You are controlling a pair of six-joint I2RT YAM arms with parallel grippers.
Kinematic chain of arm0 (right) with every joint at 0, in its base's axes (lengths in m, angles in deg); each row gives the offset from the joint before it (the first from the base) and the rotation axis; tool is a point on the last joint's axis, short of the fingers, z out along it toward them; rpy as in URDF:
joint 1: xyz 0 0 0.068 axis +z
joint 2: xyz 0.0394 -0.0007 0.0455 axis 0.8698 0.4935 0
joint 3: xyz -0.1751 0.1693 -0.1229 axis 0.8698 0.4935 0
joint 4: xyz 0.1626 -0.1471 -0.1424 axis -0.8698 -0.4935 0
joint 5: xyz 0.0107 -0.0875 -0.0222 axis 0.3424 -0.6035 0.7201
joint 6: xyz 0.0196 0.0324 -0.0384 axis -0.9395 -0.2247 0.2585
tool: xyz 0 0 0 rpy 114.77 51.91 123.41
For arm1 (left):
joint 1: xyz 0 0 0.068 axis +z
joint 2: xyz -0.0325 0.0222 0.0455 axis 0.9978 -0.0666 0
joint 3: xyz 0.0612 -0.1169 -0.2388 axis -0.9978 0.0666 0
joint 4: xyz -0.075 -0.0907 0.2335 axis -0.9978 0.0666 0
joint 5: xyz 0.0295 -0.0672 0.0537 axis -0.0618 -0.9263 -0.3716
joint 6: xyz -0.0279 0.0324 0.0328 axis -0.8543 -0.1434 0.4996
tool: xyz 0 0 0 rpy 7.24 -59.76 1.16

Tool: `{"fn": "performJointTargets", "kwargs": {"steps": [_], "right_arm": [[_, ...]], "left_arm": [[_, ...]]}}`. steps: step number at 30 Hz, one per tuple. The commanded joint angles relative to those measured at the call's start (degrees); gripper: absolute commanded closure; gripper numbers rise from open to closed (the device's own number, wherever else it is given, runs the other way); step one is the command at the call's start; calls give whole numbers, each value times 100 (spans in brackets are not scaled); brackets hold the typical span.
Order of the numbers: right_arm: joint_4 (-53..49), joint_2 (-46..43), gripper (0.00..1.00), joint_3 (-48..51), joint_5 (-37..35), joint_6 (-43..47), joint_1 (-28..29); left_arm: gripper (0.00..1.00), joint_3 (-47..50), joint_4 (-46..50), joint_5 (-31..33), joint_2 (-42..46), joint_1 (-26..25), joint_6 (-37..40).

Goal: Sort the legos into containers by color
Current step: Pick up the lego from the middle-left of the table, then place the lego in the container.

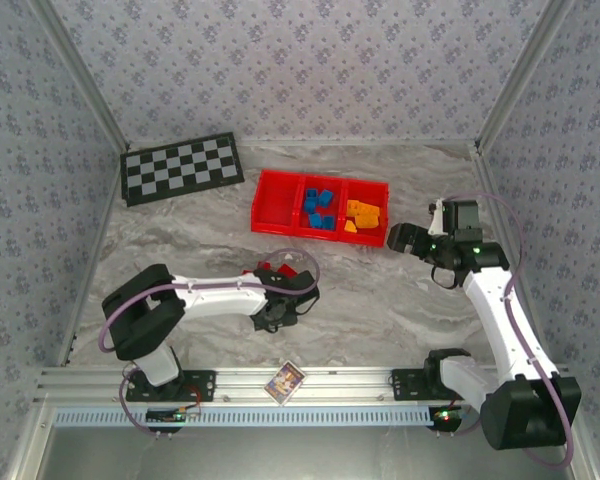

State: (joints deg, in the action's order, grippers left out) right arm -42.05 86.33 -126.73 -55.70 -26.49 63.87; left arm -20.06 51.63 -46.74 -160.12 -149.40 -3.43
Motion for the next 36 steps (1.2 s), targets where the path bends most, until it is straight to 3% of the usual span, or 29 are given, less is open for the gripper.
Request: {"fn": "performJointTargets", "kwargs": {"steps": [1, 9, 17, 24, 30, 36], "right_arm": [[-12, 3, 0, 60, -37, -45, -22], [-13, 56, 0, 62, -45, -50, -23], [-89, 82, 0, 5, -158, -42, -11], [-76, 83, 0, 27, -188, -33, -18], [-92, 31, 0, 41, -213, -25, -11], [-81, 15, 0, 68, -214, -11, -16]], "left_arm": [[53, 206, -221, 72, -65, 141, 87], [65, 95, 297, 885, 421, 11, 154], [66, -173, 767, 1557, 1468, 41, 481], [64, -1191, 902, 1186, 1626, 1195, 2195], [63, -2399, 885, 586, 689, 2279, 3462], [64, -3599, 679, -184, -457, 2827, 4163]]}}
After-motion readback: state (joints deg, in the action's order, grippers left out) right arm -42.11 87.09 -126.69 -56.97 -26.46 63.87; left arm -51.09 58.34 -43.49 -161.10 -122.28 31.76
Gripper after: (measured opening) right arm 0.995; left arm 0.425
